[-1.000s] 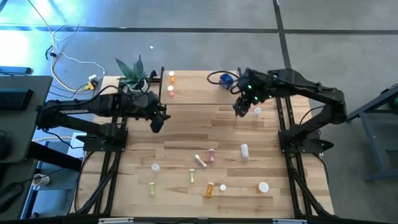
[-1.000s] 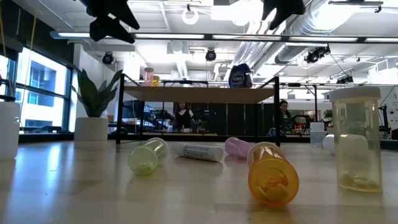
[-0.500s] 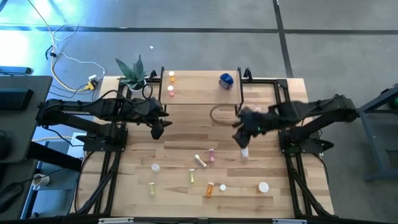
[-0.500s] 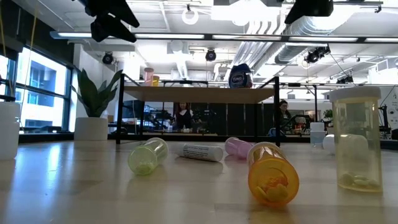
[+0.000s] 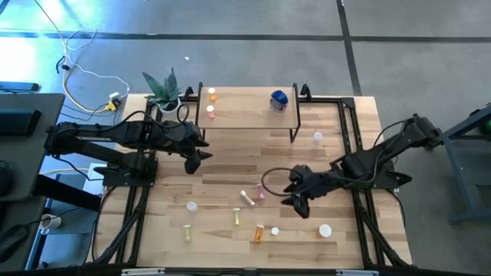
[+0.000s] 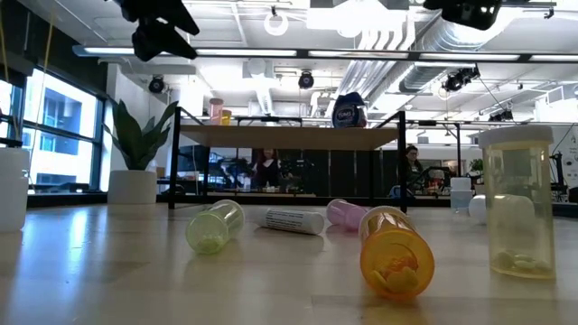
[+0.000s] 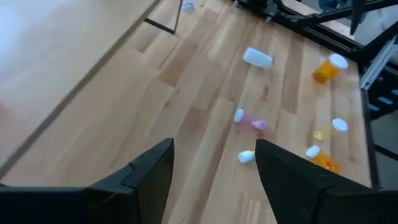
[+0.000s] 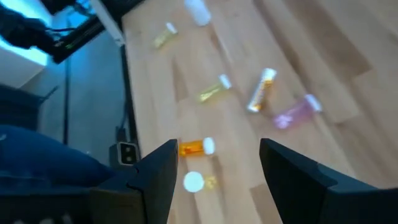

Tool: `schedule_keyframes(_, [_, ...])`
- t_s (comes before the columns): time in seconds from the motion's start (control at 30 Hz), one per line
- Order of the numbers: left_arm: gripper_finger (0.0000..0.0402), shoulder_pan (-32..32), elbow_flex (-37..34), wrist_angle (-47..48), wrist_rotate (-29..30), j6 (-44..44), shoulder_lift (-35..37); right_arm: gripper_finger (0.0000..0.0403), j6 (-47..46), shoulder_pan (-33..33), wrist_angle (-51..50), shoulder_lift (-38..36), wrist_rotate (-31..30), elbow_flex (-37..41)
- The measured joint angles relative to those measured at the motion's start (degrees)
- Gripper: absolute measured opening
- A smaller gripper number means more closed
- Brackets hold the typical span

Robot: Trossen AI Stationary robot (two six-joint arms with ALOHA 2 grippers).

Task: Pick and place medicine bottles onto shelf by color
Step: Put the right yellow pill bottle on the shelf

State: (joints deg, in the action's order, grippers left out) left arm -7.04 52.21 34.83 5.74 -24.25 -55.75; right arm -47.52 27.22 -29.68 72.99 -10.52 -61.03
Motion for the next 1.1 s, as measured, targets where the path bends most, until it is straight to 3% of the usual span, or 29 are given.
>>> schedule_keyframes(0.33, [0.0214, 6.11, 0.0, -0.66, -0.51, -9.77, -0.02, 0.0218, 8.35, 5.61, 12.65, 7.36, -0.05, 2.86])
schedule_keyframes(0.77, [0.0213, 14.14, 0.0, -0.42, 2.21, -16.19, -0.02, 0.0218, 14.77, 11.1, 16.89, 17.89, -2.63, 2.65])
schedule_keyframes(1.1, [0.0213, 17.0, 0.0, -0.39, 3.09, -17.8, -0.02, 0.0218, 17.15, 11.52, 21.08, 24.13, -4.0, 2.59])
